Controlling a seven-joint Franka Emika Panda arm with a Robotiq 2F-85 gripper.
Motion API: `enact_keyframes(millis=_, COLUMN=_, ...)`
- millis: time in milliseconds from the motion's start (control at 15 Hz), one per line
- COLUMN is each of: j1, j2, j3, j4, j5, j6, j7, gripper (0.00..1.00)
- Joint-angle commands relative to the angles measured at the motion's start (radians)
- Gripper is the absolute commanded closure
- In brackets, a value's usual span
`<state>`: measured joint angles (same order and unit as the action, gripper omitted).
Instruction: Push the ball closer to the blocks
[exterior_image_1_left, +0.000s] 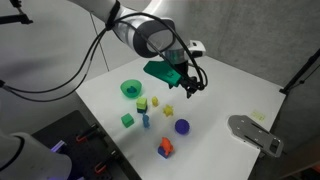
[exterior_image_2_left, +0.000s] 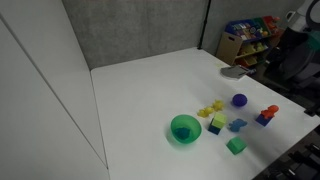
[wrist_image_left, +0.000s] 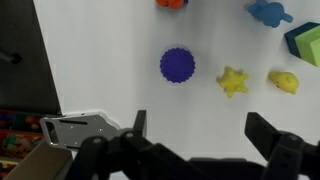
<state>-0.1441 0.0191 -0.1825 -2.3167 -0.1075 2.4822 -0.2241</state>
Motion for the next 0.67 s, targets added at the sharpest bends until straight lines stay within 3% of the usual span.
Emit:
enact_keyframes(millis=0, j1=-0.038, j2=0.104, j3=-0.017, j4=0.066, j5=0.004, j6=0.042, j7=0.024, gripper=0.0)
enact_keyframes(millis=600, j1=-0.095, j2=0.367, j3=-0.037, j4=0.218, j5=-0.006, j6=0.119, j7=0.035, gripper=0.0)
